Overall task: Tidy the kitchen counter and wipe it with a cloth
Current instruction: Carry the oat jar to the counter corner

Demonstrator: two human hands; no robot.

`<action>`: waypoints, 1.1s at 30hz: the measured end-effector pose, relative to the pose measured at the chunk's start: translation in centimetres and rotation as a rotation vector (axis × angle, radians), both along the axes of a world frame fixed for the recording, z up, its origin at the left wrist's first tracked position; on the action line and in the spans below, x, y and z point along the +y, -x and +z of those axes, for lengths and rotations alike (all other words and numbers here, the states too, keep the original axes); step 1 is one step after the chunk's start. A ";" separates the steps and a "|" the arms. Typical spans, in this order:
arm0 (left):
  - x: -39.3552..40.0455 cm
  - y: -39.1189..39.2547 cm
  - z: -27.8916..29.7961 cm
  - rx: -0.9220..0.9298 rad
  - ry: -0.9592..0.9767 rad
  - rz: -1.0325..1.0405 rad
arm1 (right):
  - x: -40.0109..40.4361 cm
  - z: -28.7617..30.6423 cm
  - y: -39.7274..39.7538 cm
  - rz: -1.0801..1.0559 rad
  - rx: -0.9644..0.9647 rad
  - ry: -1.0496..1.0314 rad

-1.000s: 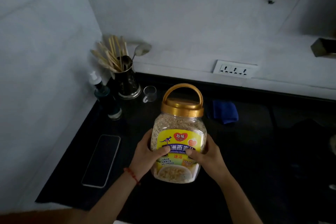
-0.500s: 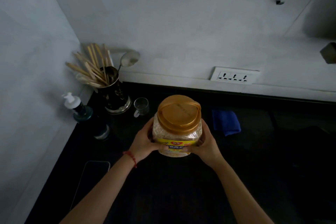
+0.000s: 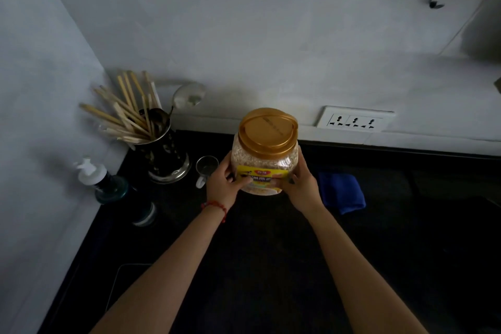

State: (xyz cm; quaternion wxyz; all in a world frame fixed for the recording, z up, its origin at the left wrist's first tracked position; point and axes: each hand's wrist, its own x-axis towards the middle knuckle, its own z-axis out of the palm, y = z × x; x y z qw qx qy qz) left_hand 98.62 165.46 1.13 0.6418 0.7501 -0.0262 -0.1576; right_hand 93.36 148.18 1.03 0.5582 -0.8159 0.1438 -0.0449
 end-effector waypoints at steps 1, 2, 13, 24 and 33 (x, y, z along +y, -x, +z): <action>-0.2 -0.4 0.1 -0.010 -0.020 0.001 | 0.0 0.1 -0.4 -0.018 0.006 0.006; -0.4 -0.7 0.1 -0.021 -0.043 0.006 | 0.2 0.3 -0.8 -0.036 0.012 0.010; -0.4 0.5 1.7 -0.003 -0.183 0.063 | 1.6 1.6 2.3 -0.208 0.162 0.118; -0.7 9.1 1.2 -0.136 -0.396 -0.335 | 0.9 2.9 18.2 -0.479 0.346 0.076; -6.0 21.8 1.3 -0.080 -0.361 -0.702 | 0.9 1.9 37.7 -0.971 0.337 -0.052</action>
